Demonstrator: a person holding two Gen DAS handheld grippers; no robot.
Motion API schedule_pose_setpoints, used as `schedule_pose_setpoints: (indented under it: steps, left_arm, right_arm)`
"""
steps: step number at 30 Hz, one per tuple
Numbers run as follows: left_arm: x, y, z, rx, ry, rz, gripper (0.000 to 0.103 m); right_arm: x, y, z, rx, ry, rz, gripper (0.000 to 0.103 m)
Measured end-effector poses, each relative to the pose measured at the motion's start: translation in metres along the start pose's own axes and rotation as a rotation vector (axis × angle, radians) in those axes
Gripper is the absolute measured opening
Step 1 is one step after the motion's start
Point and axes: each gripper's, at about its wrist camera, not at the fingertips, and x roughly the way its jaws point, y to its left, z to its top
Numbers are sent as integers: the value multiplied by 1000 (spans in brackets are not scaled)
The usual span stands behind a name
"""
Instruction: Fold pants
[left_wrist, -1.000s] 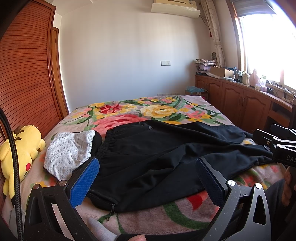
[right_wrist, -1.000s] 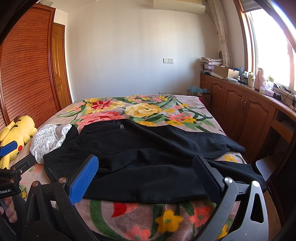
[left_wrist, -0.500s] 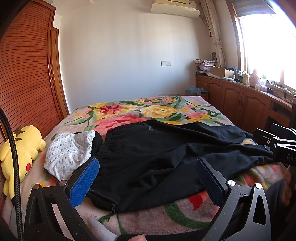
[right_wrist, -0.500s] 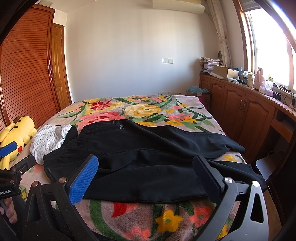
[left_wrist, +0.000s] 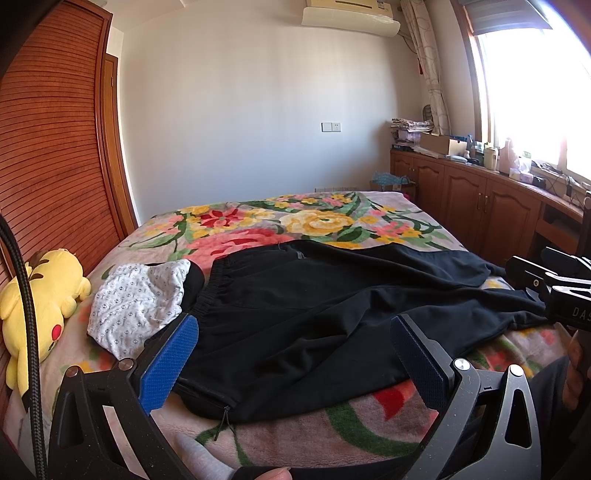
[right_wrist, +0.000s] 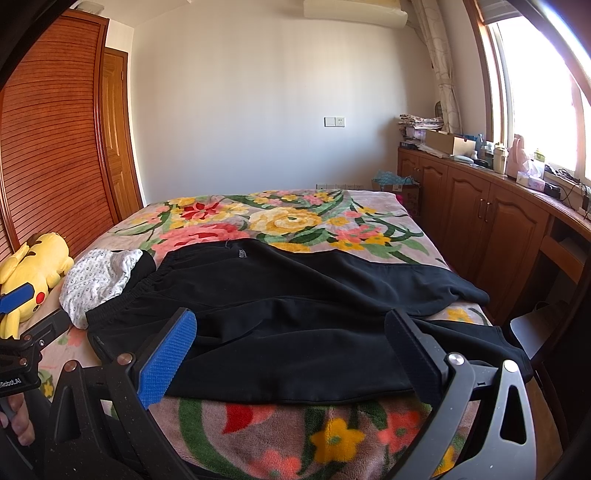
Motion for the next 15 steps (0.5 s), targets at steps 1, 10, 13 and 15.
schedule_pose_setpoints:
  steps: [1, 10, 13, 15]
  left_arm:
    - [0, 0, 0, 0, 0, -1, 103]
    - [0, -1, 0, 2, 0, 2, 103]
    - [0, -1, 0, 2, -1, 1, 103]
    - [0, -1, -1, 3, 0, 1, 103]
  right_arm:
    - [0, 0, 0, 0, 0, 0, 102]
    - [0, 0, 1, 1, 0, 1, 102]
    - [0, -1, 0, 1, 0, 1, 102]
    - [0, -1, 0, 1, -1, 1, 102]
